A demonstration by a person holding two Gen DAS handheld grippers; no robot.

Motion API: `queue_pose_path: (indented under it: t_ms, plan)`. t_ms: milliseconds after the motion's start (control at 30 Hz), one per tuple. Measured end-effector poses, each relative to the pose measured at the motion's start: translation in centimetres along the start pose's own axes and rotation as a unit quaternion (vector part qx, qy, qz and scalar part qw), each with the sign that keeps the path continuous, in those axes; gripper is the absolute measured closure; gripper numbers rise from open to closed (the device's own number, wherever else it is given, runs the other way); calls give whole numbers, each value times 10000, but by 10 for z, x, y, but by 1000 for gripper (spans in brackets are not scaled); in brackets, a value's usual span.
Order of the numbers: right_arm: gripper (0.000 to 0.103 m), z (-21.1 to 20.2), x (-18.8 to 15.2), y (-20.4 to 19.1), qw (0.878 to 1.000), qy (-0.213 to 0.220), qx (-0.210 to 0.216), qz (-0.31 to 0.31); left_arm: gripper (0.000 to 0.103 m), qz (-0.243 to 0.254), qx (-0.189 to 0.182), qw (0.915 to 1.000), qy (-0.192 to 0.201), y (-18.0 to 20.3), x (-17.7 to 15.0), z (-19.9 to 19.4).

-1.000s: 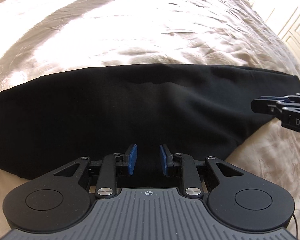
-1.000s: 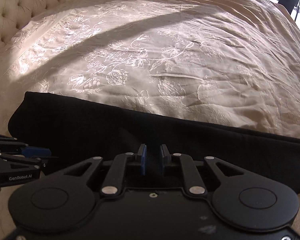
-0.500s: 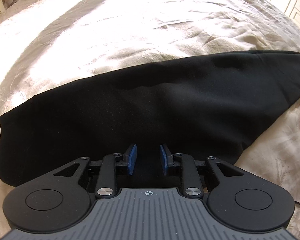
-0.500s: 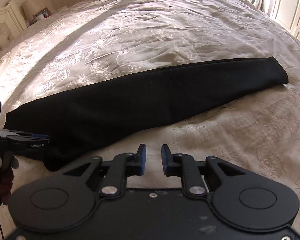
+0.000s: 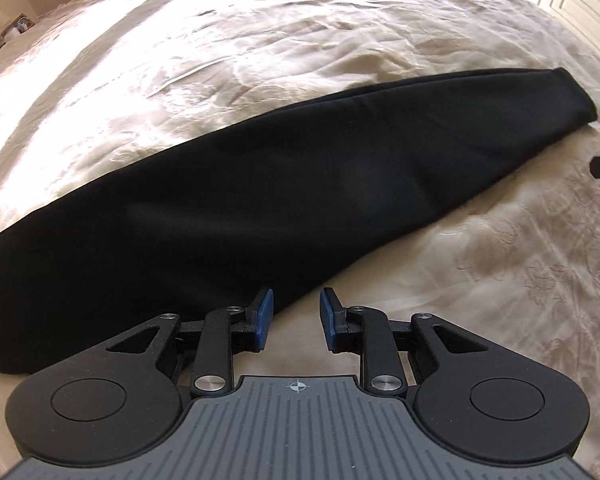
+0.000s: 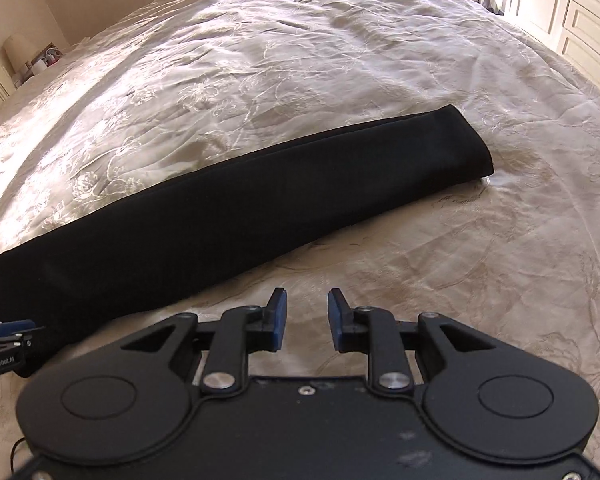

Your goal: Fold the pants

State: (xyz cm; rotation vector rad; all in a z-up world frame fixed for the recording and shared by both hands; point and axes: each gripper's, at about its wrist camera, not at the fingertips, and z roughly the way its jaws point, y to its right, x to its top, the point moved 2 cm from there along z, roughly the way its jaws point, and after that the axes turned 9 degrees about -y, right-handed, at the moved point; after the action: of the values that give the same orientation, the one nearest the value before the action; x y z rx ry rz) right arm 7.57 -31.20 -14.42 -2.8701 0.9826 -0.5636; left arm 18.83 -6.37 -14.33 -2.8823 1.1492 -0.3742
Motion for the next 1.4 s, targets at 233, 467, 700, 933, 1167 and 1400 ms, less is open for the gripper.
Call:
queue_pose_path:
  t_ms: [233, 467, 700, 933, 1167, 1400]
  plan:
    - [79, 17, 35, 44, 9991, -112, 85, -403, 78, -151, 4, 9997, -202, 61, 36, 35]
    - [78, 40, 47, 50, 9957, -448, 350, -735, 78, -610, 47, 9974, -374, 59, 69, 50]
    - [78, 58, 78, 41, 9950, -356, 519, -781, 78, -840, 24, 9956, -426, 48, 82, 44]
    - [78, 66, 86, 59, 9964, -519, 582, -322, 78, -375, -279, 9955, -824, 66, 67, 33]
    - [78, 56, 62, 94, 9968, -617, 493, -139, 78, 351, -378, 9986, -78, 111, 85, -5]
    - [77, 37, 64, 102, 9977, -362, 570, -14, 78, -30, -181, 9998, -121, 122, 136, 38]
